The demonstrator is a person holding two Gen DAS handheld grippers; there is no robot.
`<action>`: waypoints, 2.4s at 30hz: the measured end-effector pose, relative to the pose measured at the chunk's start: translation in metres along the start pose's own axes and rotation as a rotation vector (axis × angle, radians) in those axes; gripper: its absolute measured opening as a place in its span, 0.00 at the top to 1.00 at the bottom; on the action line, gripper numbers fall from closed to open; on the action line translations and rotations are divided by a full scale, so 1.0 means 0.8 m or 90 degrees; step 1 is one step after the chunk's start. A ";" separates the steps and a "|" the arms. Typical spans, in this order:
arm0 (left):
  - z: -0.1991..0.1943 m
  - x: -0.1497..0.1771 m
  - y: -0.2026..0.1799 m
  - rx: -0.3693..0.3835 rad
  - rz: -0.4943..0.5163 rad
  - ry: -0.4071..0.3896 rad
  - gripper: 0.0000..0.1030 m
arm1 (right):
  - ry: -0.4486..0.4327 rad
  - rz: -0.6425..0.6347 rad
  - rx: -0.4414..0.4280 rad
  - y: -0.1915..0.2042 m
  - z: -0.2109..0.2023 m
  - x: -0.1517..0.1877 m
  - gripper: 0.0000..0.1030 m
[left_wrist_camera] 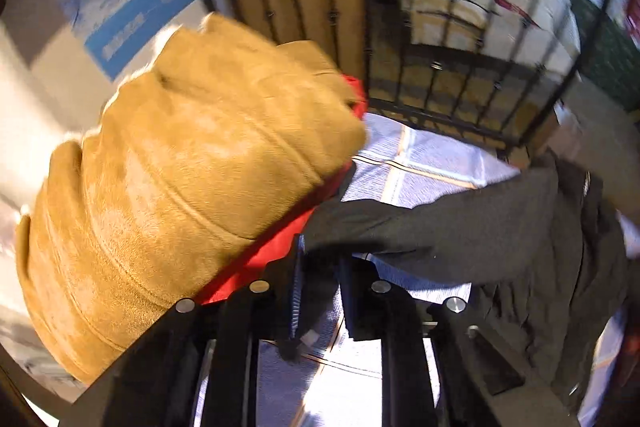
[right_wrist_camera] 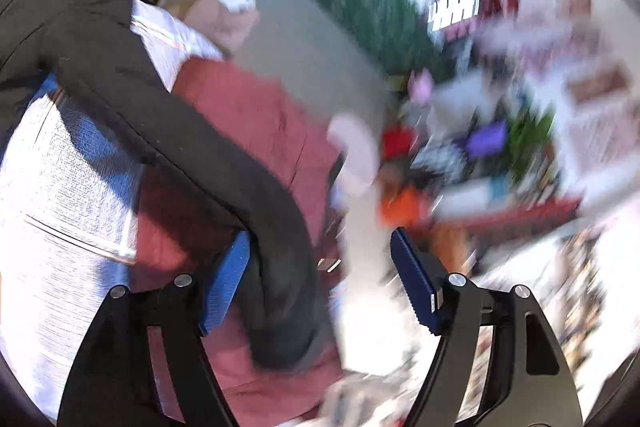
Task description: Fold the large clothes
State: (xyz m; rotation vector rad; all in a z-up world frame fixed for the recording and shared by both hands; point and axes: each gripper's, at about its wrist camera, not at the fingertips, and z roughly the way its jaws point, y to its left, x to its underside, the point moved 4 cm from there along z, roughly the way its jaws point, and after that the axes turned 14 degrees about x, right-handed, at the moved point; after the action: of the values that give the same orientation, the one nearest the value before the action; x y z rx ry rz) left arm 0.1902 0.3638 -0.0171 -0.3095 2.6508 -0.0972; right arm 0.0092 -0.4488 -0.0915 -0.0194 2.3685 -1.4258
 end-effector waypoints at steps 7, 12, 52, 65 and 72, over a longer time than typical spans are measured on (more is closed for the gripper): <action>-0.098 -0.027 0.015 -0.057 0.000 -0.151 0.24 | 0.144 0.177 -0.146 -0.002 0.010 0.078 0.26; -0.103 0.018 -0.035 0.063 0.048 -0.113 0.15 | 0.140 0.272 -0.378 0.059 -0.050 0.087 0.24; 0.086 0.450 -0.199 0.247 0.179 0.327 0.68 | 0.384 0.178 -0.798 0.281 -0.180 0.188 0.78; 0.081 0.393 -0.211 0.158 0.201 0.207 0.26 | 0.388 0.177 -0.695 0.285 -0.157 0.159 0.42; 0.066 0.280 -0.270 0.088 0.301 0.057 0.19 | 0.354 0.228 -0.661 0.253 -0.141 0.119 0.41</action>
State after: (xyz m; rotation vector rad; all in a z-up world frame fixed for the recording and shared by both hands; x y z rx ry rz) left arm 0.0642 0.1006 -0.1372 0.3747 2.7107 -0.1418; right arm -0.0798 -0.2740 -0.2470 0.5486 3.0608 0.0804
